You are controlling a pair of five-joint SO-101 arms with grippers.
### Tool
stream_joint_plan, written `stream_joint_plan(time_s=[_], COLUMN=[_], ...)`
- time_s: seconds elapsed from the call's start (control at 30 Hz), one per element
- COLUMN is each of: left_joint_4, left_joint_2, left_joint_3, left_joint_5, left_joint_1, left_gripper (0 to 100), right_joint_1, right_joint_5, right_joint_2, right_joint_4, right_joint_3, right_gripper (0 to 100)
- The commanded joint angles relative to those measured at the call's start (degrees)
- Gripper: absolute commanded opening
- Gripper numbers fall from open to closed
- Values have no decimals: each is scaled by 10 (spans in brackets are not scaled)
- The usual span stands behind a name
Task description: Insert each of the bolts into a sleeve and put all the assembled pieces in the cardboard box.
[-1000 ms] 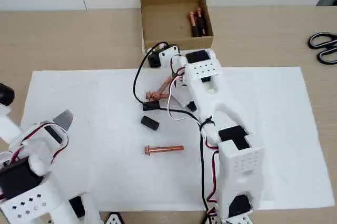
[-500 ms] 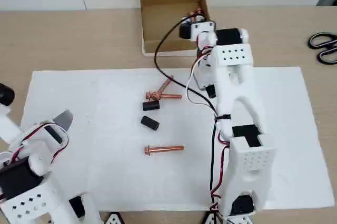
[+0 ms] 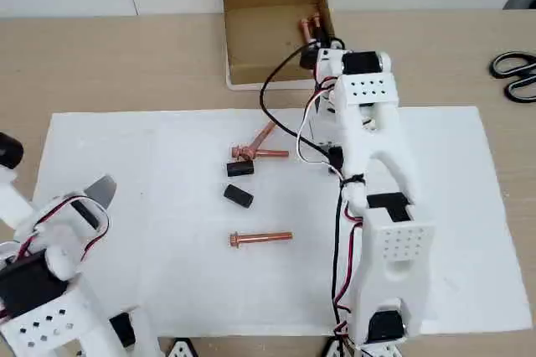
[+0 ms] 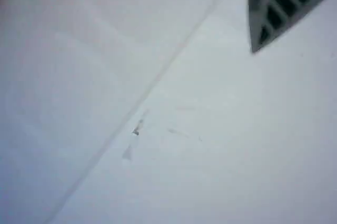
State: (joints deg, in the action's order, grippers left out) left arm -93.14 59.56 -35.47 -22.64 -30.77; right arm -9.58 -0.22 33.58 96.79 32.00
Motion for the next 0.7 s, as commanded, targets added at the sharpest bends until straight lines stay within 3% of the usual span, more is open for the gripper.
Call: stream_joint_plan(time_s=[0.0, 0.67], left_joint_4=[12, 12], left_joint_2=[5, 5], left_joint_3=[3, 3], left_joint_5=[3, 3], left_joint_1=[1, 1], left_gripper=[310, 310], right_joint_1=[3, -21], right_joint_5=[-18, -34], right_joint_2=[0, 47], right_joint_4=[8, -19], right_joint_3=[4, 6], right_gripper=[203, 190])
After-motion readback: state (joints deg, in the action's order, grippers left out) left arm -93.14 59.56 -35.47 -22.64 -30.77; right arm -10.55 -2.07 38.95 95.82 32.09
